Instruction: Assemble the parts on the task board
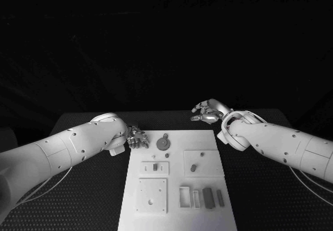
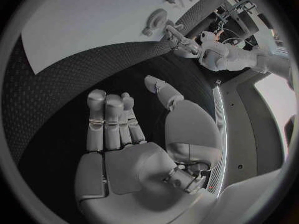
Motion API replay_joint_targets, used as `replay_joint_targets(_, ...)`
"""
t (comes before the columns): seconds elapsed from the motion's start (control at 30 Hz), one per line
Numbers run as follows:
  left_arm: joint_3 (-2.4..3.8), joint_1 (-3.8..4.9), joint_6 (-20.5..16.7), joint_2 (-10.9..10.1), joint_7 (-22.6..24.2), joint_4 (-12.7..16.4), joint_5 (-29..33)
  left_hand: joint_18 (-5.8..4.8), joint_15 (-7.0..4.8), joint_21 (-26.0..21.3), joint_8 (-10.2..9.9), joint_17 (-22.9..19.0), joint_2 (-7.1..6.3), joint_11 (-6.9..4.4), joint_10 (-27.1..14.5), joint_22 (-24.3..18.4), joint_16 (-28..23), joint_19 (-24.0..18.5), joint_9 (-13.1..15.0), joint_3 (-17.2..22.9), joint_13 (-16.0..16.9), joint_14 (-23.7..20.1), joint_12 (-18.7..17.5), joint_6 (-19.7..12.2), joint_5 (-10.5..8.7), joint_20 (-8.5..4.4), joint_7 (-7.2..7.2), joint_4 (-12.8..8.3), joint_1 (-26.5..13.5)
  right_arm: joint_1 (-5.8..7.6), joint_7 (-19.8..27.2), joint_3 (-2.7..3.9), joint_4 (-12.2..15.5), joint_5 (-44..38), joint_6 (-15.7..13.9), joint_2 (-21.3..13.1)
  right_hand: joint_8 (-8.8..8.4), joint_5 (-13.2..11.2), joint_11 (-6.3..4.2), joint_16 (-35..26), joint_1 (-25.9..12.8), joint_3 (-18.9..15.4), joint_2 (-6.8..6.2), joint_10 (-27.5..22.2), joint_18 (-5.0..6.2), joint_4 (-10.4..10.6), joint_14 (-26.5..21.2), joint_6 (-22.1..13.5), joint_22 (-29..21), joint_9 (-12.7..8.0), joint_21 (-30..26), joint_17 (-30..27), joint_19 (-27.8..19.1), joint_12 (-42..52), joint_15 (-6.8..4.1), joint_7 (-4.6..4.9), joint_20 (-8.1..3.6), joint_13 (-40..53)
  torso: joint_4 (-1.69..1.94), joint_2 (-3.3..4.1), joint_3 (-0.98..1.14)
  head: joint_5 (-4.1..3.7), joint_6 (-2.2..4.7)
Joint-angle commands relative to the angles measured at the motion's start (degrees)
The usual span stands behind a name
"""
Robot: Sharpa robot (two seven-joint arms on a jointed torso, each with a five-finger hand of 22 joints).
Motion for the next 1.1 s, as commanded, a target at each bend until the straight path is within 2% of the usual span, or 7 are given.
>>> replay_joint_targets(0.03, -0.2, -0.41, 1.7, 0.1, -0.4, 0.0, 1.0, -0.77, 0.03, -0.5, 0.3, 0.1, -1.34, -0.02, 0.5, 0.1, -0.1, 0.6, -0.1, -0.4, 0.1, 0.5, -0.3, 0.4, 0.01, -3.12, -0.06, 0.7, -0.4, -0.02, 0.5, 0.02, 0.0, -0.1, 0.6, 0.0, 0.17, 0.3, 0.11, 0.3, -0.1, -0.3, 0.33, -0.3, 3.6, 0.0, -0.3, 0.0, 0.5, -0.1, -0.3, -0.1, 0.5, 0.2, 0.03, 0.35, -0.05, -0.1, 0.02, -0.02, 0.0, -0.05, 0.05)
replay_joint_targets(0.2, -0.2, -0.41, 2.1, 0.2, -0.5, 0.0, 1.3, -0.65, -0.21, -0.9, 0.3, 0.2, -3.82, -0.19, 1.1, 0.4, 0.0, 1.0, -0.3, -0.9, 0.4, 0.8, -0.5, 0.6, -0.97, -3.36, -0.23, 3.2, -2.5, -0.02, 0.5, 0.02, 0.0, -0.1, 0.7, 0.0, 0.17, 0.3, 0.11, 0.3, -0.1, -0.3, 0.34, -0.3, 3.6, 0.0, -0.3, 0.0, 0.5, -0.1, -0.3, -0.1, 0.5, 0.2, 0.03, 0.35, -0.05, -0.1, 0.01, 0.0, 0.0, -0.04, 0.01)
replay_joint_targets(0.43, -0.2, -0.4, 2.7, 0.1, -0.8, -0.1, 1.3, -0.58, -0.36, -1.3, 0.3, 0.3, -5.21, -0.29, 1.4, 0.7, 0.1, 1.2, -0.5, -1.2, 0.8, 1.0, -0.7, 0.7, -1.91, -3.52, -0.32, 5.2, -4.3, -0.02, 0.5, 0.02, 0.0, -0.1, 0.7, 0.0, 0.17, 0.3, 0.11, 0.3, -0.1, -0.3, 0.33, -0.3, 3.6, -0.1, -0.3, 0.0, 0.5, -0.1, -0.3, -0.1, 0.5, 0.2, 0.03, 0.35, -0.05, -0.1, -0.03, -0.01, 0.07, -0.02, 0.02)
replay_joint_targets(1.1, -0.19, -0.4, 3.4, 0.2, -1.3, -0.2, 2.6, -0.49, -0.51, -1.4, 0.5, 0.5, -5.71, -0.45, 1.8, 1.0, 0.3, 1.5, -0.5, -0.9, 1.0, 1.3, -0.7, 1.2, -2.07, -3.66, -0.5, 5.6, -4.4, -0.02, 0.5, 0.02, 0.0, -0.1, 0.7, -0.2, 0.19, 0.4, 0.1, 0.3, -0.1, -0.4, 0.35, -0.3, 3.6, -0.1, -0.3, 0.0, 0.5, -0.1, -0.3, -0.1, 0.5, 0.3, 0.02, 0.34, -0.06, -0.2, -0.03, 0.0, 0.01, 0.0, 0.03)
